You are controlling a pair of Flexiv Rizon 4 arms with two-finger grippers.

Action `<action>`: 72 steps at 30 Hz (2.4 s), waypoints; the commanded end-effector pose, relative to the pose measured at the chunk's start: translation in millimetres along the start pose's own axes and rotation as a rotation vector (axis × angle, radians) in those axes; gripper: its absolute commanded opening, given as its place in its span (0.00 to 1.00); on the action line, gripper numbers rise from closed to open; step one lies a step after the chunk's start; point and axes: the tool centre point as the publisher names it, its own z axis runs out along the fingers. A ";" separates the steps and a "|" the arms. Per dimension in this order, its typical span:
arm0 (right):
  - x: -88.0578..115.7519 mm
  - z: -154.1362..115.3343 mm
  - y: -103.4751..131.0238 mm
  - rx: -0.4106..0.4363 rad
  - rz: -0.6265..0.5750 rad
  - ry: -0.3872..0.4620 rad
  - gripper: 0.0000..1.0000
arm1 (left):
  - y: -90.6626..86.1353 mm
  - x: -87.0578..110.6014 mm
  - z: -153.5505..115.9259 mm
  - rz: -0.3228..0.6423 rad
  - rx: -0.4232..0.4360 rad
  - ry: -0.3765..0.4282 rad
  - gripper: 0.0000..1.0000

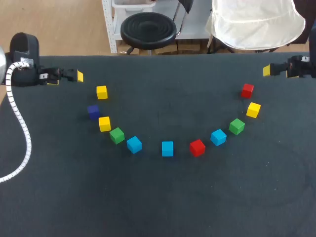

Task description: Place the blue cubes, place green cubes on the blue cubes, place the yellow cubes on the green cubes, then place the red cubes on the yellow cubes, and place purple cube on the red cubes.

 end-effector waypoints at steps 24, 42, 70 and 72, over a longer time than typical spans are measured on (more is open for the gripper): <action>0.5 -0.2 0.6 0.003 0.001 -0.001 1.00 | -1.1 -0.2 -0.4 -0.001 -0.004 0.002 1.00; 0.5 -0.2 0.6 0.003 0.001 -0.001 1.00 | -1.1 -0.2 -0.4 -0.001 -0.004 0.002 1.00; 0.5 -0.2 0.6 0.003 0.001 -0.001 1.00 | -53.9 -6.7 -9.3 0.637 0.442 -0.012 1.00; 0.5 -0.2 0.6 0.003 0.001 -0.001 1.00 | -53.9 -6.7 -9.3 0.637 0.442 -0.012 1.00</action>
